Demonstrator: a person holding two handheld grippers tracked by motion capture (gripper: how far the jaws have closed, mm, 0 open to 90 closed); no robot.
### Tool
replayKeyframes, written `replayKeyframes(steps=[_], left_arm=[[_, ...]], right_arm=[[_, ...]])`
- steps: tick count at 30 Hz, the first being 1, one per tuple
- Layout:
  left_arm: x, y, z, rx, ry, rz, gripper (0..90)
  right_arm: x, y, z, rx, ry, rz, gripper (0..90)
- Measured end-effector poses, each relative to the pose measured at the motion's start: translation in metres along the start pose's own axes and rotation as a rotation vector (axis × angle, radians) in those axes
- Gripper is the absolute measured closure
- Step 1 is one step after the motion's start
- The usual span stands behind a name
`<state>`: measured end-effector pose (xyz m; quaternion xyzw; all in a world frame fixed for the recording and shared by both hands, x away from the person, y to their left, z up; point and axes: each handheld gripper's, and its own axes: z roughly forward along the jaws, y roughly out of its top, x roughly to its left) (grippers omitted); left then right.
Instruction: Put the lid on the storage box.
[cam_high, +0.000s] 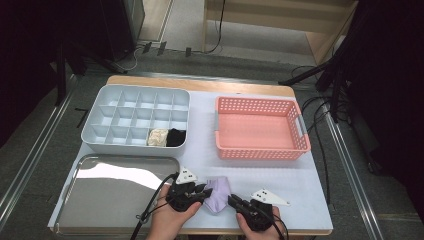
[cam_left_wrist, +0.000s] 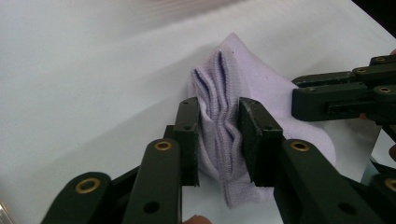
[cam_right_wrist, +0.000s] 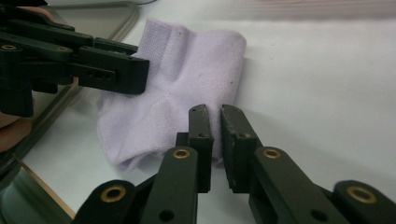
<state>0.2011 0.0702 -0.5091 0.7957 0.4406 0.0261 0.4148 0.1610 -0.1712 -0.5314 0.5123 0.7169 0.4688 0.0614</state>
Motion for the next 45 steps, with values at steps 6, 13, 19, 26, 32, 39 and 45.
replayKeyframes(steps=[6, 13, 19, 26, 32, 39, 45], left_arm=[[0.001, 0.005, -0.009, -0.049, 0.017, -0.009, 48.0], [-0.004, 0.009, -0.02, -0.13, 0.012, 0.029, 68.4], [-0.014, 0.009, -0.016, -0.117, -0.027, 0.087, 84.4], [-0.022, 0.005, -0.002, -0.052, -0.042, 0.129, 88.5], [-0.021, 0.002, 0.008, 0.01, -0.023, 0.115, 90.0], [-0.021, 0.002, 0.011, 0.04, -0.013, 0.112, 90.0], [-0.021, 0.001, 0.012, 0.038, -0.02, 0.093, 90.0]], right_arm=[[0.002, 0.001, -0.001, -0.006, -0.002, -0.024, 83.6], [0.002, 0.004, -0.005, -0.023, -0.026, -0.081, 82.7], [0.004, 0.007, -0.006, -0.026, -0.044, -0.108, 82.8], [0.006, 0.009, -0.007, -0.032, -0.041, -0.135, 82.9], [0.007, 0.01, -0.01, -0.047, -0.026, -0.135, 82.9], [0.013, 0.012, -0.014, -0.088, 0.024, -0.142, 83.9], [0.032, 0.013, -0.009, -0.1, 0.112, -0.196, 85.6]])
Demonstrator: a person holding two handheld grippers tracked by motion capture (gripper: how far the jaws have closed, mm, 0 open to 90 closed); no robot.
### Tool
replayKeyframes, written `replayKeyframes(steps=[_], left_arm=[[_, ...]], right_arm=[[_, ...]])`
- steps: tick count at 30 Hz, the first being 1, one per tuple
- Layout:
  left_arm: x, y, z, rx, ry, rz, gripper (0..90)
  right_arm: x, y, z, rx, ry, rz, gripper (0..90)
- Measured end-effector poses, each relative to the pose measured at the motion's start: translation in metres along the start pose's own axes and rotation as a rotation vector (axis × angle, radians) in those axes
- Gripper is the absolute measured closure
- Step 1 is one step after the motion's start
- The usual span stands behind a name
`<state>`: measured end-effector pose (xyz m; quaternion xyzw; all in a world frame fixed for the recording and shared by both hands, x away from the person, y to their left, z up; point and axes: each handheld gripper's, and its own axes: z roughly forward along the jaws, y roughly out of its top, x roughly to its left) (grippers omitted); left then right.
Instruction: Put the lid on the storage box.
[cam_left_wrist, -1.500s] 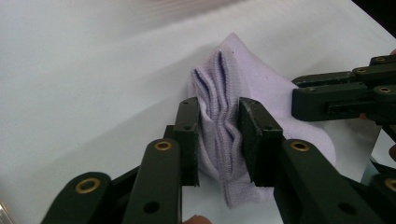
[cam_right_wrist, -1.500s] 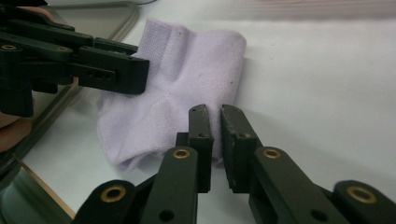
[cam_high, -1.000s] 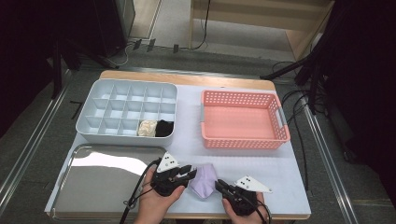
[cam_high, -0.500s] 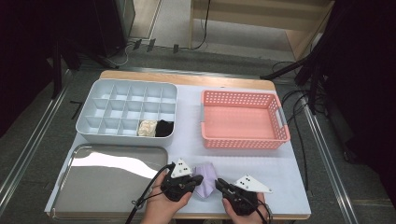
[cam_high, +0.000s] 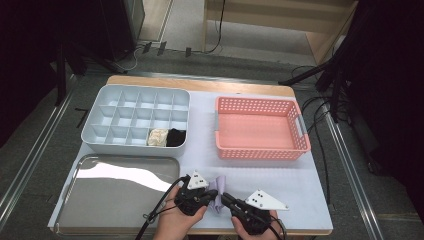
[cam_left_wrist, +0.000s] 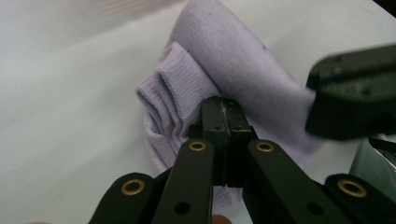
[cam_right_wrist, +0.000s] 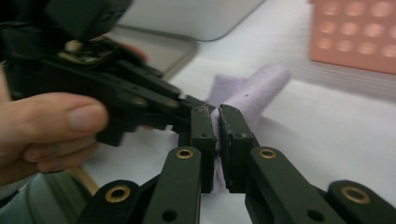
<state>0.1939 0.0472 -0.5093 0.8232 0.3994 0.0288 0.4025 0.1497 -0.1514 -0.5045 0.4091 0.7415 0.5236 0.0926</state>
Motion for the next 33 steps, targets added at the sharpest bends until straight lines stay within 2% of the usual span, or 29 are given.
replayKeyframes(steps=[3, 7, 14, 16, 23, 27, 29, 33], left_arm=[[0.001, 0.0, 0.0, 0.005, -0.001, -0.006, 90.0], [0.002, 0.0, 0.0, 0.005, -0.009, -0.013, 90.0], [0.011, 0.0, -0.002, 0.004, -0.053, -0.062, 90.0], [0.011, 0.0, -0.004, 0.005, -0.046, -0.07, 90.0], [0.015, 0.001, -0.01, -0.018, -0.065, -0.106, 88.1], [0.02, 0.003, -0.018, -0.06, -0.05, -0.114, 85.4], [0.021, 0.003, -0.019, -0.085, -0.027, -0.111, 85.8], [0.022, 0.004, -0.017, -0.08, 0.008, -0.104, 88.1]], right_arm=[[0.008, -0.001, 0.006, 0.006, 0.019, -0.031, 85.7], [0.011, -0.005, 0.012, 0.024, 0.034, -0.041, 85.7], [0.018, -0.013, 0.021, 0.055, 0.019, -0.069, 85.7], [0.019, -0.015, 0.023, 0.053, 0.012, -0.082, 85.8], [0.021, -0.016, 0.026, 0.057, -0.002, -0.096, 86.0], [0.021, -0.017, 0.028, 0.058, 0.001, -0.087, 86.0], [0.021, -0.017, 0.029, 0.056, 0.001, -0.085, 85.9], [0.023, -0.018, 0.03, 0.056, -0.001, -0.089, 86.0]])
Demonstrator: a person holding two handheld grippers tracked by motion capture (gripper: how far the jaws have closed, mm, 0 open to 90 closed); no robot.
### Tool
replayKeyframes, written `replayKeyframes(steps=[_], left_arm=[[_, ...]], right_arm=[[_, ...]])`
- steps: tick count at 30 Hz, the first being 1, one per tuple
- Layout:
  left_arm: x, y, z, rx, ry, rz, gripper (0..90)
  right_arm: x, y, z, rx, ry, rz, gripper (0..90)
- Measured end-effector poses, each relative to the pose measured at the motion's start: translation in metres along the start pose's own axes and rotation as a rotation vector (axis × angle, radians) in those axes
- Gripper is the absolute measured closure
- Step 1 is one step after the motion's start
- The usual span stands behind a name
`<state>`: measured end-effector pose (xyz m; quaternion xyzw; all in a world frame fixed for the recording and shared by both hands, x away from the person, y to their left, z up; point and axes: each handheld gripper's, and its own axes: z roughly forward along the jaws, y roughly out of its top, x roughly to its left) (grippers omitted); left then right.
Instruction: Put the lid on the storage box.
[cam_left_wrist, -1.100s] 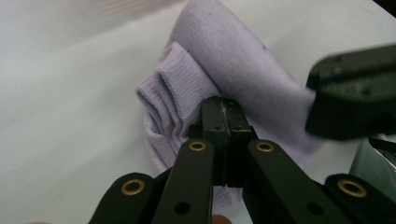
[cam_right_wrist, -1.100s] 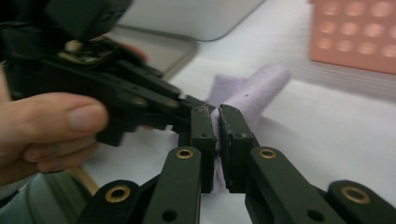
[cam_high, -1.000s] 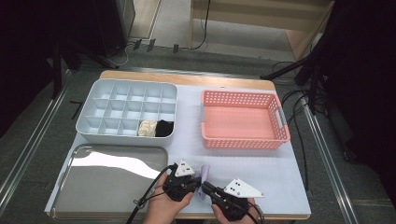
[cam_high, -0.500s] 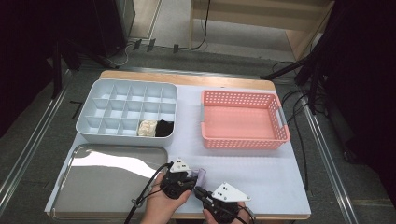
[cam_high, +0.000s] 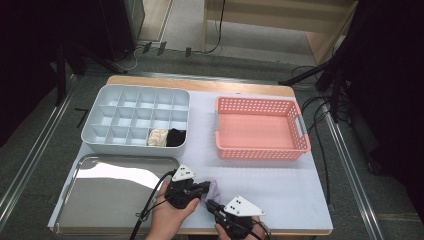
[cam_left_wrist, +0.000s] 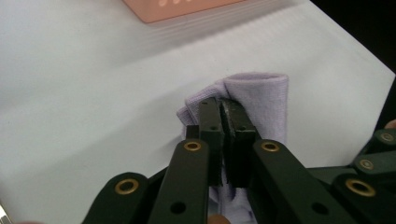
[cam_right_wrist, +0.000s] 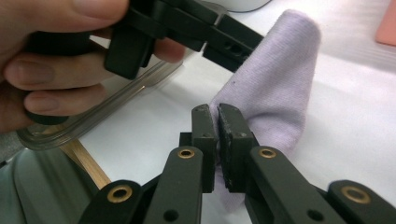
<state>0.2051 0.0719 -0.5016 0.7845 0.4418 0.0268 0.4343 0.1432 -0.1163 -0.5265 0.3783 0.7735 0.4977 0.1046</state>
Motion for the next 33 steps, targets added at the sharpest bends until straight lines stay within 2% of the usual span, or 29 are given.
replayKeyframes(steps=[5, 8, 10, 13, 17, 19, 20, 24, 27, 28, 30, 33], left_arm=[[0.006, -0.001, 0.007, 0.018, 0.007, -0.009, 90.0], [0.008, 0.0, 0.007, 0.009, 0.004, -0.023, 90.0], [0.01, 0.002, 0.001, -0.025, 0.014, -0.043, 85.0], [0.014, 0.005, -0.01, -0.081, -0.034, -0.101, 75.6], [0.013, 0.007, -0.018, -0.114, -0.095, -0.112, 59.8], [0.012, 0.007, -0.019, -0.115, -0.114, -0.103, 54.6], [0.01, 0.006, -0.019, -0.122, -0.114, -0.098, 53.1], [0.004, 0.005, -0.017, -0.088, -0.098, -0.059, 49.1], [0.003, 0.003, -0.009, -0.031, -0.051, -0.059, 53.5], [0.003, 0.002, -0.007, -0.015, -0.046, -0.056, 59.5], [0.002, 0.002, -0.004, -0.005, -0.05, -0.055, 72.3], [0.003, 0.002, -0.004, 0.002, -0.061, -0.06, 80.0]], right_arm=[[0.002, -0.001, 0.002, -0.001, 0.001, -0.002, 86.0], [0.003, -0.001, 0.003, -0.005, -0.001, -0.006, 86.0], [0.003, -0.001, 0.003, -0.004, -0.002, -0.009, 86.0], [0.003, -0.002, 0.003, -0.005, -0.002, -0.013, 86.0], [0.003, -0.002, 0.004, -0.006, 0.0, -0.007, 85.9], [0.002, -0.001, 0.003, -0.005, 0.004, 0.0, 85.9], [0.002, -0.002, 0.003, -0.006, 0.006, 0.0, 85.9], [0.0, -0.002, 0.003, -0.009, 0.012, 0.011, 85.9], [0.001, -0.002, 0.003, -0.007, 0.012, 0.006, 85.9], [0.001, -0.002, 0.003, -0.007, 0.01, 0.005, 85.9], [0.001, -0.002, 0.003, -0.008, 0.009, 0.001, 85.8], [0.001, -0.002, 0.002, -0.011, 0.015, 0.002, 85.2]])
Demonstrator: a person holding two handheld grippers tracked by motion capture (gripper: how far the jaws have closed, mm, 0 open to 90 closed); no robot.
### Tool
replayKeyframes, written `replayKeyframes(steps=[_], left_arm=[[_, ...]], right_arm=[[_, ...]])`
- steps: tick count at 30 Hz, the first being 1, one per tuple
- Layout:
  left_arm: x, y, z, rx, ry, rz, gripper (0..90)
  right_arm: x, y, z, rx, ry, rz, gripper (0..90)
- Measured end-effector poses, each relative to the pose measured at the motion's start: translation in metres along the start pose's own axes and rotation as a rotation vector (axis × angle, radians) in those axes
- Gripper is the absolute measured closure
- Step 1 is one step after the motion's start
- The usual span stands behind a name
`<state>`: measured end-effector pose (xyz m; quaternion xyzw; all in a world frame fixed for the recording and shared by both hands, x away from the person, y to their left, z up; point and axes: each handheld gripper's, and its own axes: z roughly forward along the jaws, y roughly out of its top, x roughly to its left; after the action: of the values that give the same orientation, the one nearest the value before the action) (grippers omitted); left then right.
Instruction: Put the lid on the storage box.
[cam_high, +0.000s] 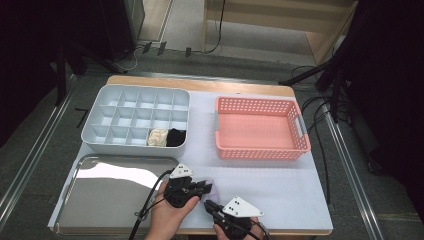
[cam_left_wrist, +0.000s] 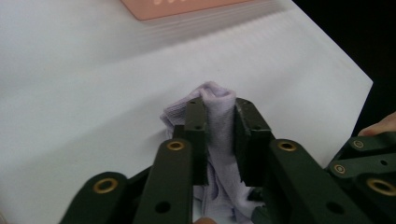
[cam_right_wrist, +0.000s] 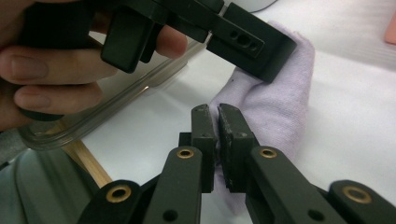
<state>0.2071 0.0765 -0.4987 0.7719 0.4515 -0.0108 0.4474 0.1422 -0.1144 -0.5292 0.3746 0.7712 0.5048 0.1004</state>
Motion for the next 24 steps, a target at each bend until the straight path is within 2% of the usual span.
replayKeyframes(steps=[3, 7, 11, 12, 13, 15, 18, 19, 21, 24], left_arm=[[0.001, -0.001, 0.0, 0.002, 0.0, 0.007, 80.7], [0.0, -0.001, 0.0, -0.004, 0.012, 0.011, 80.8], [0.0, -0.001, 0.0, -0.002, 0.012, 0.011, 80.7], [-0.001, -0.001, 0.001, -0.009, 0.012, 0.016, 80.7], [-0.002, -0.001, 0.001, -0.004, 0.016, 0.021, 80.7], [-0.002, -0.001, 0.001, -0.003, 0.017, 0.025, 80.6], [-0.002, -0.001, 0.001, -0.001, 0.016, 0.025, 80.4], [-0.001, -0.001, 0.001, 0.002, 0.015, 0.019, 79.9], [0.001, 0.0, 0.001, 0.005, 0.015, 0.0, 73.8], [0.005, -0.001, -0.001, 0.022, 0.045, -0.036, 49.2]], right_arm=[[0.0, 0.0, -0.006, 0.002, 0.008, 0.0, 83.2], [-0.002, -0.001, -0.02, -0.001, 0.042, -0.016, 83.8], [-0.007, 0.002, -0.03, -0.039, 0.074, 0.01, 86.5], [-0.011, 0.006, -0.033, -0.071, 0.06, 0.034, 88.7], [-0.011, 0.007, -0.032, -0.068, 0.046, 0.045, 89.7], [-0.011, 0.007, -0.025, -0.034, 0.022, 0.05, 90.0], [-0.007, 0.002, -0.012, 0.024, -0.002, 0.032, 90.0], [-0.007, 0.001, -0.011, 0.022, -0.001, 0.032, 90.0], [-0.006, 0.002, -0.01, 0.029, -0.01, 0.029, 90.0], [-0.003, 0.0, -0.009, 0.036, -0.025, 0.014, 90.0]])
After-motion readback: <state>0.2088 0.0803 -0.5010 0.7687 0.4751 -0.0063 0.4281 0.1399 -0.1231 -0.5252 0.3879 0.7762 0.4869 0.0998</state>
